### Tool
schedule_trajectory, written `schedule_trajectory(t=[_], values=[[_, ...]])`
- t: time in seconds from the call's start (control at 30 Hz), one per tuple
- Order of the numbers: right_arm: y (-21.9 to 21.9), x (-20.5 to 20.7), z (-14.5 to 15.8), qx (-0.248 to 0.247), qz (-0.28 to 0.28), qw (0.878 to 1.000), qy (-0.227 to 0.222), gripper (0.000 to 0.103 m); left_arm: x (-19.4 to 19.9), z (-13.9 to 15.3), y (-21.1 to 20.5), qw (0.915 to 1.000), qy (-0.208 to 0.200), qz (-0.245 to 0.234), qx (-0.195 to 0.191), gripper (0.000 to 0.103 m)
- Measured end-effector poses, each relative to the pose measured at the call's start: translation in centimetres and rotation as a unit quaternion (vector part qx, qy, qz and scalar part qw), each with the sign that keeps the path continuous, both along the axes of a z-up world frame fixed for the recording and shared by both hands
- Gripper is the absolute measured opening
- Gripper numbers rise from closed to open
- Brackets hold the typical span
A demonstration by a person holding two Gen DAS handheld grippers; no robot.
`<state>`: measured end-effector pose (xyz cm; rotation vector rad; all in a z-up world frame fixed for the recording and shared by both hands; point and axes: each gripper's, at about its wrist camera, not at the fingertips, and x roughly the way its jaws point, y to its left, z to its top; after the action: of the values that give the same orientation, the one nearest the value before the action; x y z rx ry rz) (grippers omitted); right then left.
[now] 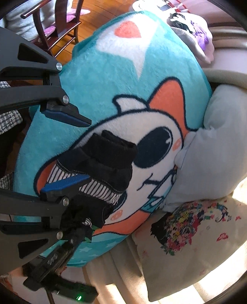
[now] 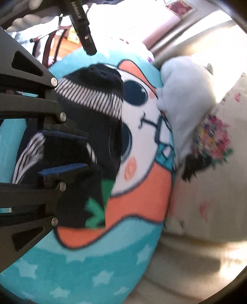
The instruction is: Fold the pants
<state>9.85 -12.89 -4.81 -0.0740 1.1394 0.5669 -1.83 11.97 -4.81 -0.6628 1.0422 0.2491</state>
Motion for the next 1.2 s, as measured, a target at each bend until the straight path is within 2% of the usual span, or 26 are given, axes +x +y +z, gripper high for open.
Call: schedule_trajectory(t=[0.07,0.13,0.23,0.3,0.4,0.53,0.67,0.8,0.93,1.1,1.13,1.2], values=[[1.3,0.7,-2.3,-0.008,0.009,0.999,0.033,0.031,-0.3,-0.1,0.1,1.0000,0.002,0.003,0.002,0.051],[2.6,1.0,-4.1,-0.047,0.022,0.998,0.046,0.031,-0.5,-0.2,0.4,1.0000,0.004,0.007,0.002,0.051],[2.4,0.4,-2.1,-0.032,0.020,0.999,0.028,0.033,-1.2,-0.6,1.7,0.9997,0.005,0.025,-0.004,0.051],[3.0,0.4,-0.3,-0.016,0.030,0.999,0.016,0.040,-1.5,-1.2,2.9,0.9990,0.009,0.041,-0.015,0.051],[5.1,0.3,1.3,0.005,0.055,0.998,0.028,0.048,-1.6,-1.9,4.1,0.9983,0.012,0.052,-0.025,0.051],[10.2,0.6,1.5,0.052,0.083,0.991,0.096,0.056,-1.6,-2.6,5.3,0.9978,0.012,0.056,-0.035,0.050],[14.6,1.0,0.5,0.062,0.091,0.980,0.168,0.063,-1.8,-3.4,6.7,0.9972,0.015,0.056,-0.047,0.050],[19.4,1.9,-1.6,-0.027,0.091,0.983,0.157,0.064,-2.2,-4.1,8.5,0.9961,0.017,0.065,-0.057,0.050],[22.8,2.4,-4.7,-0.102,0.085,0.976,0.174,0.068,-2.6,-4.8,9.9,0.9952,0.020,0.067,-0.069,0.050],[25.1,2.2,-7.1,-0.183,0.075,0.968,0.153,0.074,-2.2,-5.4,10.4,0.9951,0.020,0.054,-0.080,0.050],[25.5,2.1,-7.3,-0.194,0.081,0.967,0.147,0.072,-2.0,-5.5,10.4,0.9952,0.019,0.050,-0.082,0.051],[25.6,2.0,-7.1,-0.202,0.086,0.965,0.143,0.057,-1.6,-5.6,10.1,0.9954,0.016,0.037,-0.087,0.051]])
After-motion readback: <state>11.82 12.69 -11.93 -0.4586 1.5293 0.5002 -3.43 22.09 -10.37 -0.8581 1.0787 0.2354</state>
